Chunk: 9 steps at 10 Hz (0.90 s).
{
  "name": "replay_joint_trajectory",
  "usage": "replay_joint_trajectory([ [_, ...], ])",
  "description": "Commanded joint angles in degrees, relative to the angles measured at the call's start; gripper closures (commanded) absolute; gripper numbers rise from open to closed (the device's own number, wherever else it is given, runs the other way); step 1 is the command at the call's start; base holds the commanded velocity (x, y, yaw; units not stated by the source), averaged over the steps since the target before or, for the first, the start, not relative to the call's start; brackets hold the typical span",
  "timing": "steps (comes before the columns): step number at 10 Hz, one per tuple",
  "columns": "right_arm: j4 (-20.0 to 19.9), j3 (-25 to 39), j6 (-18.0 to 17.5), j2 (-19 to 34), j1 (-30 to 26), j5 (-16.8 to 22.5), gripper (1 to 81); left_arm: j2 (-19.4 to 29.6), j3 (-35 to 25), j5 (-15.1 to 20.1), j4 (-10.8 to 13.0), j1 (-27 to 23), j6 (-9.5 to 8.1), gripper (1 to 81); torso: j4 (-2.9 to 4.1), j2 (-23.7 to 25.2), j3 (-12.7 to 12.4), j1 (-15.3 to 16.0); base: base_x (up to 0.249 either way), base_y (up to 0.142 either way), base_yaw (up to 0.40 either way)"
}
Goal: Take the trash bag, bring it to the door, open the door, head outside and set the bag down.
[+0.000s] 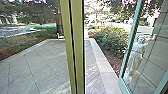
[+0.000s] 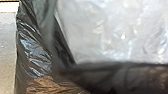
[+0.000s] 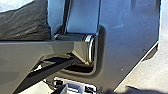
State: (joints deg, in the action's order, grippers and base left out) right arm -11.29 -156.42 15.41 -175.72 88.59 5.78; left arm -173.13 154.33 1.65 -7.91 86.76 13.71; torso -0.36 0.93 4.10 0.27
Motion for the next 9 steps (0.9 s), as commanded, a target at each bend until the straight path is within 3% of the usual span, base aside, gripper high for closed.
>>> replay_joint_trajectory([
  [1,0.2,0.2,0.2,-0.8,-2.3,3.9,1.0,0.0,-0.2,3.6,0.4,-2.1,0.61,81.1,0.00,0.0,0.0,0.0,0.000,-0.089,0.000],
  [9,0.1,0.2,0.2,-1.1,-2.0,3.9,1.0,-0.1,-0.1,3.6,0.4,-2.1,0.61,81.1,0.00,0.0,0.0,0.0,0.000,-0.094,0.000],
])
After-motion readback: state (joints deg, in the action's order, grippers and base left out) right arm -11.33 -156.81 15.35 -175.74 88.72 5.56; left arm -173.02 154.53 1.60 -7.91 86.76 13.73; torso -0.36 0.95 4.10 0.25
